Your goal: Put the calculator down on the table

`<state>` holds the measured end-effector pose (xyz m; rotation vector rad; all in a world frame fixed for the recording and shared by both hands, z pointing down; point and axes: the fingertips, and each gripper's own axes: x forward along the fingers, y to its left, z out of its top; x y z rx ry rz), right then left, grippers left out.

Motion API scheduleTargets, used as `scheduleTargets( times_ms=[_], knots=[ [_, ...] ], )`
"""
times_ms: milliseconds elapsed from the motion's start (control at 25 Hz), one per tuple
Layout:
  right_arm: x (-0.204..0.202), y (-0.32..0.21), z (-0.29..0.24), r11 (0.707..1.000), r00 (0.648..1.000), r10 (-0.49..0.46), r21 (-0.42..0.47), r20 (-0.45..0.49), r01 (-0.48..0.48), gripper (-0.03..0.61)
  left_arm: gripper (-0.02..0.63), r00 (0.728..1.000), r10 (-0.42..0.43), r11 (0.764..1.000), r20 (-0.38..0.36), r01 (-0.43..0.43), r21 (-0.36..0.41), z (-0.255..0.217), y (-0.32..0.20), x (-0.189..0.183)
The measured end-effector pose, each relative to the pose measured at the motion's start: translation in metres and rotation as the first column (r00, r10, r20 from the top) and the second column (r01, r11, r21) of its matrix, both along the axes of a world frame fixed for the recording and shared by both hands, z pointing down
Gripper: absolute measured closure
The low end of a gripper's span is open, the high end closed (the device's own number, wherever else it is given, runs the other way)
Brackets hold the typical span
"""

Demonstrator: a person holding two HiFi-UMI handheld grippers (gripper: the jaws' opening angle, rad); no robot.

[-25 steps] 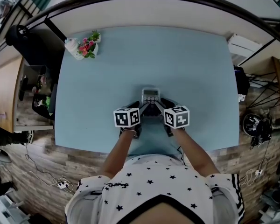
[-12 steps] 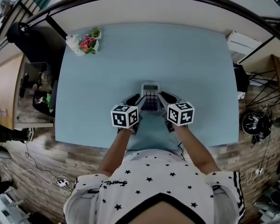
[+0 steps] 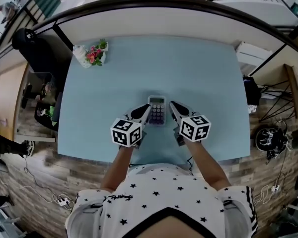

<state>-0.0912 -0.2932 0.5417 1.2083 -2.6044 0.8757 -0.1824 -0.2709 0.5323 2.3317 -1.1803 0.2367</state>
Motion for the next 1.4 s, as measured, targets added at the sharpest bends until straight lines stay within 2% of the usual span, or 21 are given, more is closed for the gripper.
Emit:
scheduleTargets(
  times_ms=[280,600,800,1400],
  knots=[
    [0.016,0.007,-0.055,0.991,1.000,-0.015,0.134,-0.001,0.015,0.583,0.575,0.999,0.037,0.993,0.016,-0.038,0.111,-0.045,0.001,0.003],
    [0.029,0.018,-0.104,0.962,1.000,-0.025,0.272,-0.002,0.025,0.583,0.575,0.992,0.104,0.964,0.067,-0.117,0.237,-0.090,0.013,0.029],
    [0.025,0.022,-0.113,0.957,0.999,-0.049,0.286,0.010,0.044,0.583,0.575,0.992,0.109,0.959,0.059,-0.121,0.258,-0.099,0.015,0.035],
    [0.031,0.025,-0.113,0.959,0.998,-0.050,0.280,0.032,0.039,0.583,0.575,0.991,0.122,0.961,0.056,-0.132,0.241,-0.097,0.014,0.047]
  ],
)
